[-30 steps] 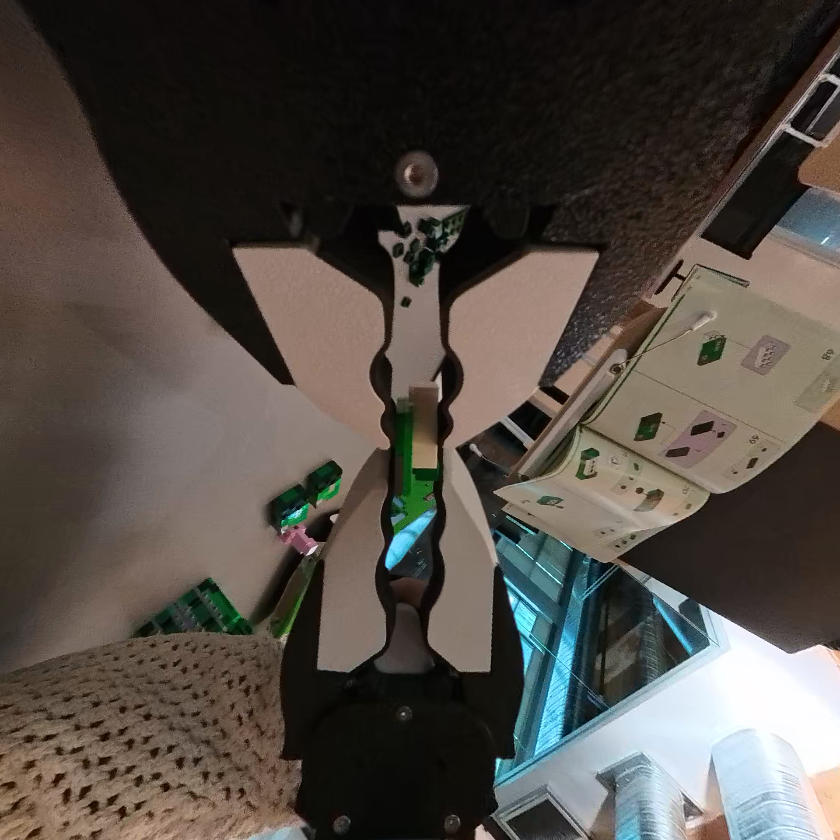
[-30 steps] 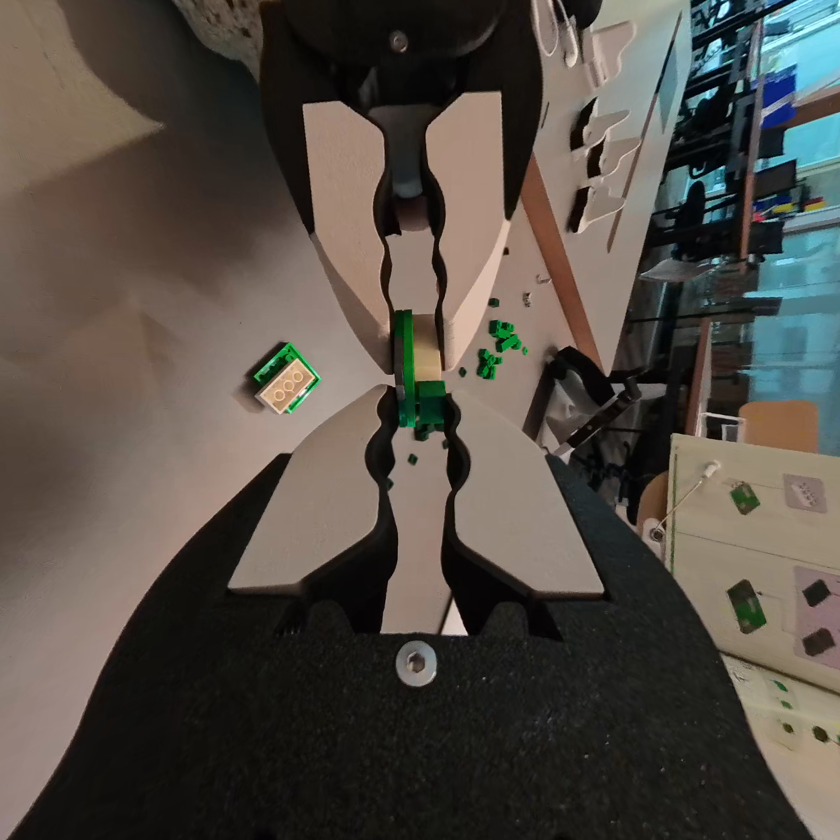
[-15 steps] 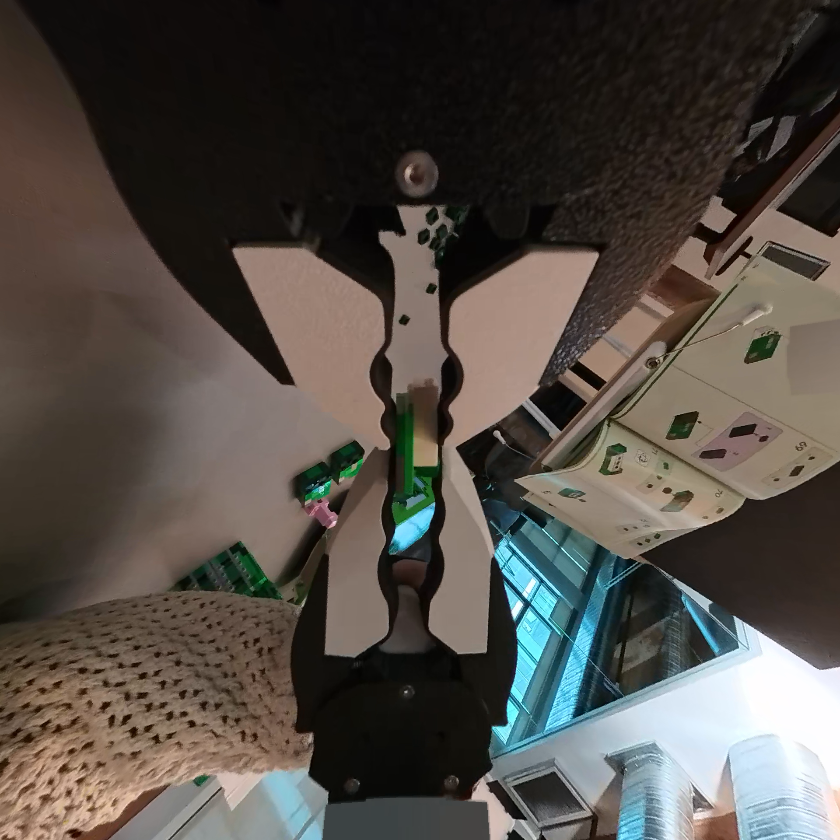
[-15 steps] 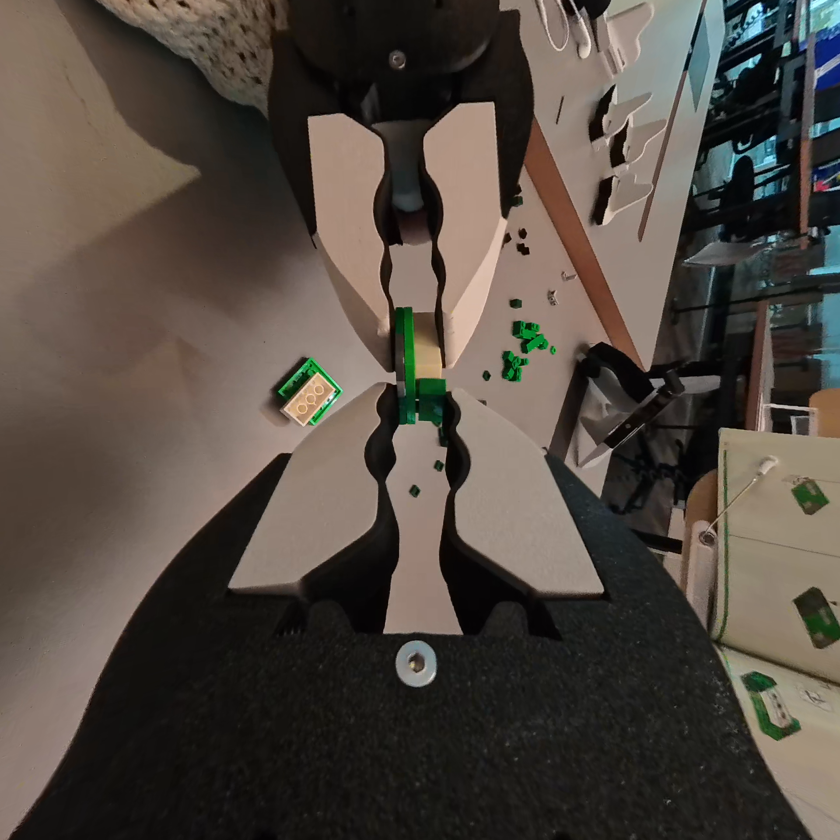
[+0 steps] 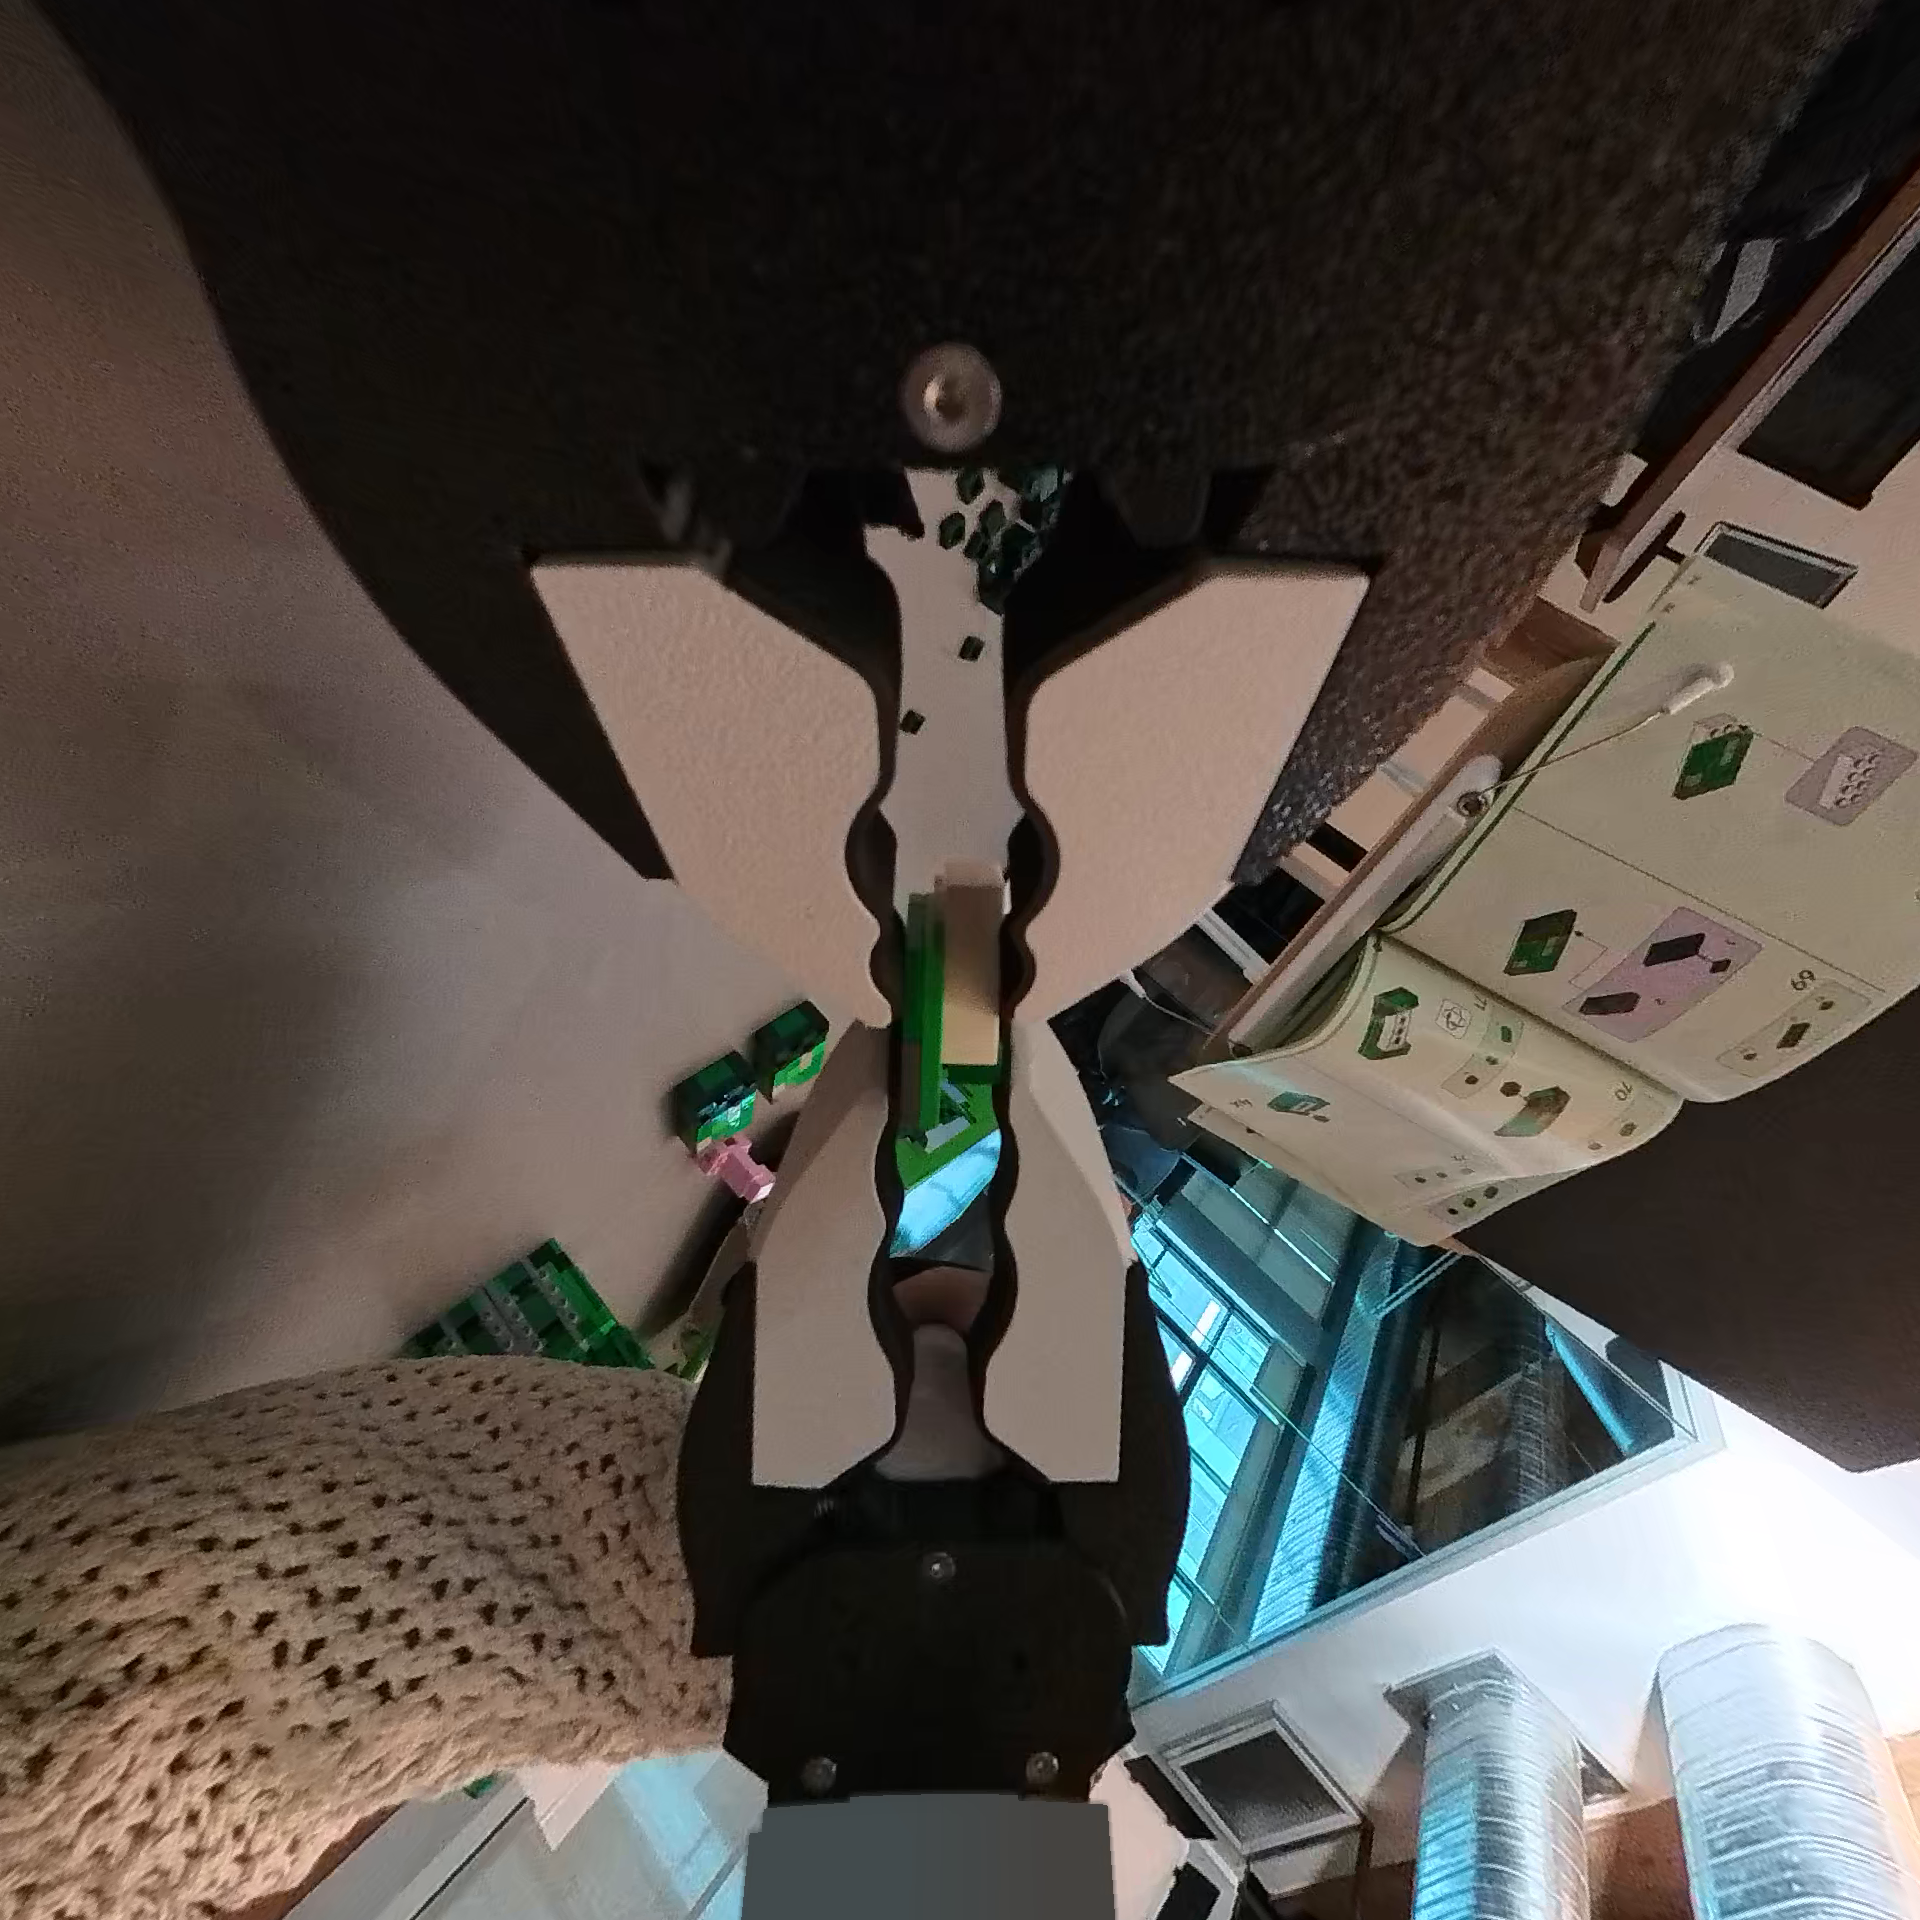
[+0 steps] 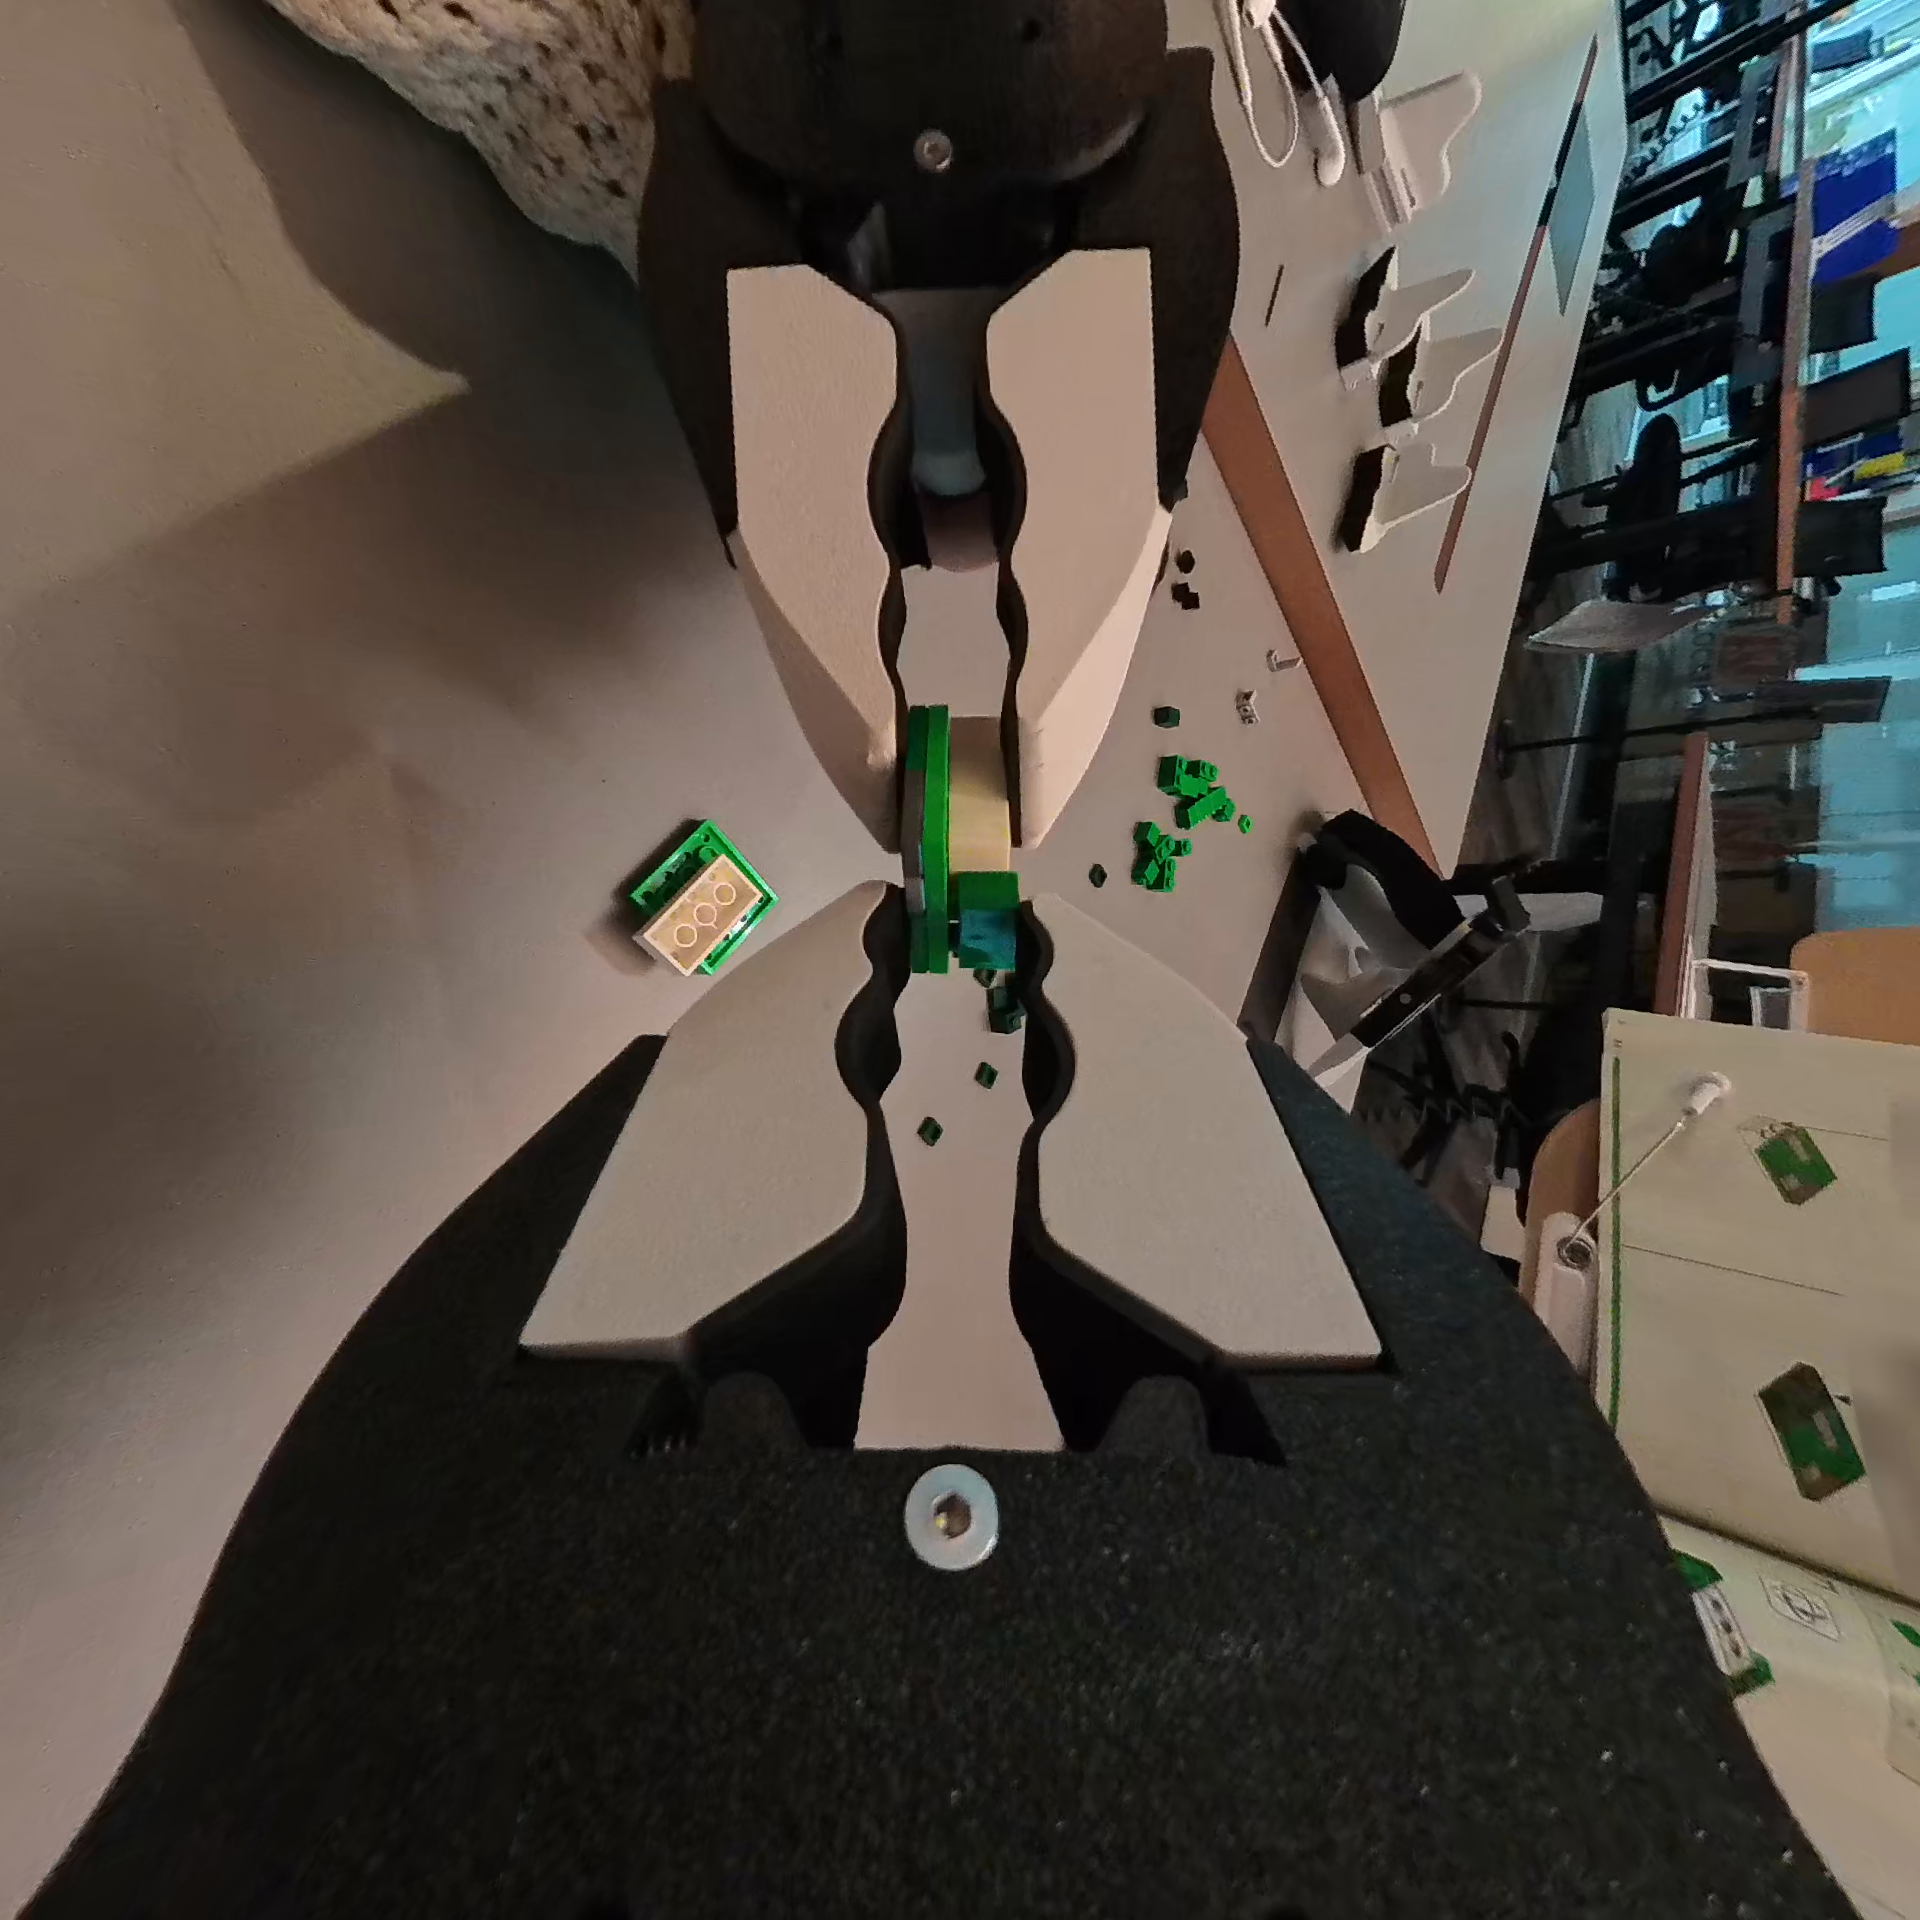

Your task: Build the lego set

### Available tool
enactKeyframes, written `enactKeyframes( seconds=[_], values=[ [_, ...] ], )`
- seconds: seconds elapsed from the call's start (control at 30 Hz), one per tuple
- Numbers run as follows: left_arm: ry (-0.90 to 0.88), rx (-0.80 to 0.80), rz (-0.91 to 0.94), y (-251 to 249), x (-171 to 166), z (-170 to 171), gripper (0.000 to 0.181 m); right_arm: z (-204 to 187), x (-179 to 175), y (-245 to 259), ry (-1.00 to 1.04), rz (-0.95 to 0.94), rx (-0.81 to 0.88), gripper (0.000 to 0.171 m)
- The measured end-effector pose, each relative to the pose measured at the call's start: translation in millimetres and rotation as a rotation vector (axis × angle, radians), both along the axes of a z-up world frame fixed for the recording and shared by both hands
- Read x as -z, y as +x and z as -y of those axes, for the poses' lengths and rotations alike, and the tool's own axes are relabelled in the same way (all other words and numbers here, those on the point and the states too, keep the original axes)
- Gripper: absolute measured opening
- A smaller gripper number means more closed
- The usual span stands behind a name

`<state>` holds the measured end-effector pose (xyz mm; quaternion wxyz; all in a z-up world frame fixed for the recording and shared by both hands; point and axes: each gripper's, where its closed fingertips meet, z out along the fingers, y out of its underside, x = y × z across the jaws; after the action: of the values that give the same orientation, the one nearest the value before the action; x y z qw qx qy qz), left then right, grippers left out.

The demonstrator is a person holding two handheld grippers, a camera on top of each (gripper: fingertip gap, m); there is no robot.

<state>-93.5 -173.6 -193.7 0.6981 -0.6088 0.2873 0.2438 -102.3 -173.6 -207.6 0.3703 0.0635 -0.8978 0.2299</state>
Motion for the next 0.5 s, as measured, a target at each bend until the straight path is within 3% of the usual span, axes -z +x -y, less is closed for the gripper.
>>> enactKeyframes(
  seconds=[0.5],
  values=[
    [0.009,0.009,-0.004,0.8,-1.8,1.3,0.016,-1.0,1.3,-0.3,0.000,0.043,0.042,0.018]
  ],
)
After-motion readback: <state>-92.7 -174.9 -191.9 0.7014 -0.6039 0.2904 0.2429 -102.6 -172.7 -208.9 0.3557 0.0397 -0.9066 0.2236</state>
